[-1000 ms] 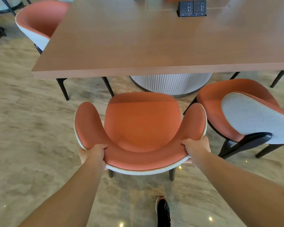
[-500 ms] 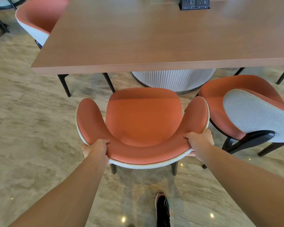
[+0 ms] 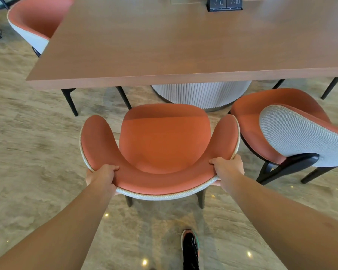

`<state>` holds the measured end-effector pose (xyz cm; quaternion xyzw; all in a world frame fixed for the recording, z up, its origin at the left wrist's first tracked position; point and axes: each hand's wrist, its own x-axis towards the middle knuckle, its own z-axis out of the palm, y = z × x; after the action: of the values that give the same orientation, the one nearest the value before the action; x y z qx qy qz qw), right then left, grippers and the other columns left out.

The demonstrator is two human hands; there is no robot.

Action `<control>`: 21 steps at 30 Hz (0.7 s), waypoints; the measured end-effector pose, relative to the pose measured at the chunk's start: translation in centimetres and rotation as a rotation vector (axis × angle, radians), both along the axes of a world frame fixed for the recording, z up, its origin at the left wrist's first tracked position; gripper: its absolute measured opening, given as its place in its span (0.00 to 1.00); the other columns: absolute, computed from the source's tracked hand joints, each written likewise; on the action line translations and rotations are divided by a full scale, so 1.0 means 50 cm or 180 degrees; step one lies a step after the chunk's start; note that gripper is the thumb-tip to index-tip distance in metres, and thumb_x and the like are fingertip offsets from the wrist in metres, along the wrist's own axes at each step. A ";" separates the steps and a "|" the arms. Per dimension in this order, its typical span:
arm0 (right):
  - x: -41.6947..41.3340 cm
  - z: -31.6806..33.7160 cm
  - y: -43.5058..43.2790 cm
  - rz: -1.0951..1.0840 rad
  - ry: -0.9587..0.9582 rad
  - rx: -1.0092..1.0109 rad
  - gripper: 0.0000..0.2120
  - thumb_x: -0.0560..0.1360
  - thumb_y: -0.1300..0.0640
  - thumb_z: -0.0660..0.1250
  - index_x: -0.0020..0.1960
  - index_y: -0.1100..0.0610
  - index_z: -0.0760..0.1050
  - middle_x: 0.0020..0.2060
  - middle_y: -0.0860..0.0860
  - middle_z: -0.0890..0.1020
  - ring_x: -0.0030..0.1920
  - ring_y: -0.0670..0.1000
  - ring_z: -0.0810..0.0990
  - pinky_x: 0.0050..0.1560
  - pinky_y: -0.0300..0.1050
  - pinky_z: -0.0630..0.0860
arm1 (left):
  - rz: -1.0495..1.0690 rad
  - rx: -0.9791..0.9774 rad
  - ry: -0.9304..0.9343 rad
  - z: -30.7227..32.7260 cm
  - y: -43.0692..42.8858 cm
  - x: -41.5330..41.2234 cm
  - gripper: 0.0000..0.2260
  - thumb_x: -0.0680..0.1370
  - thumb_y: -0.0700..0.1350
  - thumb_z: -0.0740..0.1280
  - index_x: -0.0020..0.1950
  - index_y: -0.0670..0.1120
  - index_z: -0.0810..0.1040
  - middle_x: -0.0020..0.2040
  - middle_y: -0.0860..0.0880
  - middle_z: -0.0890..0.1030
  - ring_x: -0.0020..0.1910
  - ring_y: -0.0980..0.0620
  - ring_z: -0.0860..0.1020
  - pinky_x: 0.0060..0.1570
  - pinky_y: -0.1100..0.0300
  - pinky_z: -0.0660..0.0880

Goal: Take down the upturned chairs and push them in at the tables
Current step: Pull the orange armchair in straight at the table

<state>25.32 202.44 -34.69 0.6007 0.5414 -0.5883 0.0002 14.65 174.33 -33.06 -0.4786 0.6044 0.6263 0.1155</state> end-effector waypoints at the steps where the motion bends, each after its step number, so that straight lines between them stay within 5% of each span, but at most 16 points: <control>1: -0.002 0.001 -0.001 0.0003 -0.0013 0.0000 0.23 0.70 0.63 0.71 0.61 0.51 0.69 0.51 0.54 0.76 0.46 0.61 0.79 0.21 0.49 0.77 | -0.0023 0.0008 0.0018 -0.001 -0.003 -0.003 0.32 0.66 0.29 0.71 0.65 0.53 0.70 0.58 0.45 0.75 0.52 0.36 0.76 0.40 0.30 0.75; 21: -0.010 0.032 -0.007 0.0249 -0.0203 -0.0147 0.30 0.72 0.57 0.74 0.66 0.53 0.60 0.52 0.54 0.70 0.51 0.61 0.76 0.23 0.53 0.79 | -0.0417 -0.0329 -0.0098 -0.011 -0.006 0.001 0.41 0.65 0.40 0.80 0.72 0.54 0.62 0.65 0.45 0.71 0.56 0.35 0.76 0.40 0.31 0.77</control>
<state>24.82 202.10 -33.07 0.5973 0.5505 -0.5807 0.0543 14.71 174.04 -33.59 -0.4529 0.6641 0.5780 0.1407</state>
